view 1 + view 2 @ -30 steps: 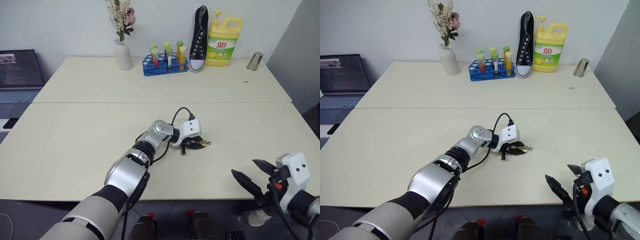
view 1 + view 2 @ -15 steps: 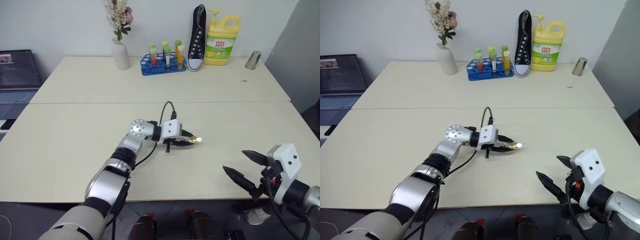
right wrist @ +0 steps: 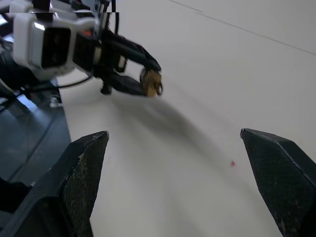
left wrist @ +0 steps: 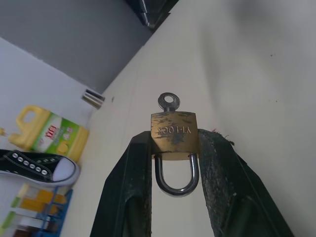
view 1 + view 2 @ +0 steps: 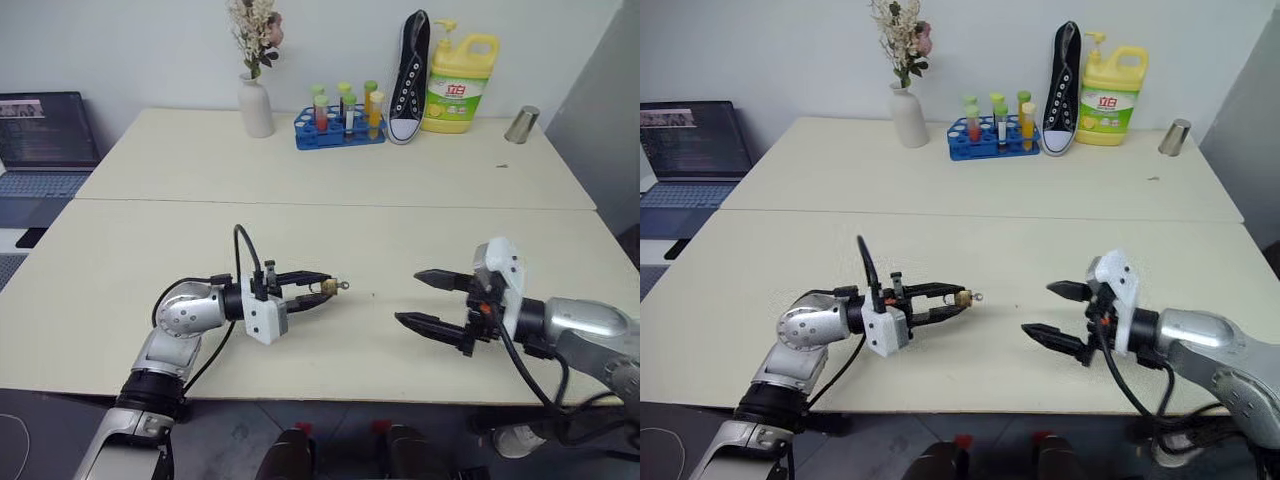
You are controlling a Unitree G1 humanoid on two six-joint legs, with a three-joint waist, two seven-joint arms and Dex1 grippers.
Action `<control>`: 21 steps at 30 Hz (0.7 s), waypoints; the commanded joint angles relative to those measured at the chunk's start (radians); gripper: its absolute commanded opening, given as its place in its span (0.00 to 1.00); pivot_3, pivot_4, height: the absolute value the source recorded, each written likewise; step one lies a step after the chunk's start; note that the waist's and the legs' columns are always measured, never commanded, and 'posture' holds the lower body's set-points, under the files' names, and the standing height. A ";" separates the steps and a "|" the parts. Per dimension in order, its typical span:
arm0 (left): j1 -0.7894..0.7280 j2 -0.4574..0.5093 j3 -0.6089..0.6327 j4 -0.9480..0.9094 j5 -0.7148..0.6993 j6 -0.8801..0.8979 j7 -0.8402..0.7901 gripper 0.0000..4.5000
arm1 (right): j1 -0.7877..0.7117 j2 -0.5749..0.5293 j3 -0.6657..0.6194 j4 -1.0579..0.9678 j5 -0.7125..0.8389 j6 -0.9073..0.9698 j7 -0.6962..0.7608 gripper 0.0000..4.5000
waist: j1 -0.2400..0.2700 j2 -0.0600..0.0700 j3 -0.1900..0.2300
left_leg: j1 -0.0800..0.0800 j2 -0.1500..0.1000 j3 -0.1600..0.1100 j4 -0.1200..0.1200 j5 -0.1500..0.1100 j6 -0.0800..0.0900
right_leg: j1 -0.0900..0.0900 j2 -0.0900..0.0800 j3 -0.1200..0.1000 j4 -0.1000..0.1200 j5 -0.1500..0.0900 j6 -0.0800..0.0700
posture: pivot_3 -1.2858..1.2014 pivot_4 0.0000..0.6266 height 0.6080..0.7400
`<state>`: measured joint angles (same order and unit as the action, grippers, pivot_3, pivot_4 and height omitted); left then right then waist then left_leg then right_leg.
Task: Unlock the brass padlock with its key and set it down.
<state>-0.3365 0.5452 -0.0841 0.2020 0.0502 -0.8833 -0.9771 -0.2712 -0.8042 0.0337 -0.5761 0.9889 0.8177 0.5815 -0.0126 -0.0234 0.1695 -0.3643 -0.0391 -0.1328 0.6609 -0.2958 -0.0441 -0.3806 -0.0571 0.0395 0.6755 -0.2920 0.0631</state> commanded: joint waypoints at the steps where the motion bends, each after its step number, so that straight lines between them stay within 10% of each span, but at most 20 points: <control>1: 0.008 0.027 0.005 -0.067 0.051 -0.093 0.081 0.22 | -0.136 0.097 0.105 0.096 -0.024 0.054 0.041 1.00 | -0.006 0.000 0.000 | 0.000 0.000 0.000 0.000 0.000 0.000 | 0.000 0.000 -0.001 0.001 0.000 0.000 | 0.52 0.24 1.00; 14: -0.057 0.071 -0.069 -0.022 0.108 -0.151 0.194 0.22 | -0.214 0.203 0.114 0.177 -0.048 0.154 0.081 1.00 | -0.014 0.001 0.000 | -0.002 -0.001 -0.001 -0.001 0.000 0.000 | -0.005 -0.001 0.000 0.003 0.000 0.000 | 0.52 0.24 1.00; 21: -0.060 0.087 -0.096 -0.016 0.123 -0.158 0.228 0.22 | -0.209 0.244 0.075 0.170 -0.028 0.198 0.059 0.55 | -0.017 0.001 0.001 | -0.002 -0.001 0.000 -0.001 0.000 0.000 | -0.006 0.000 0.000 0.004 0.000 0.000 | 0.52 0.24 1.00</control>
<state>-0.3854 0.6182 -0.1731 0.1976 0.1746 -1.0257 -0.7727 -0.4662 -0.5687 0.1422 -0.3820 0.9287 1.0110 0.6461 -0.0293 -0.0223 0.1701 -0.3668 -0.0402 -0.1332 0.6597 -0.2960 -0.0439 -0.3868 -0.0568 0.0394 0.6793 -0.2919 0.0630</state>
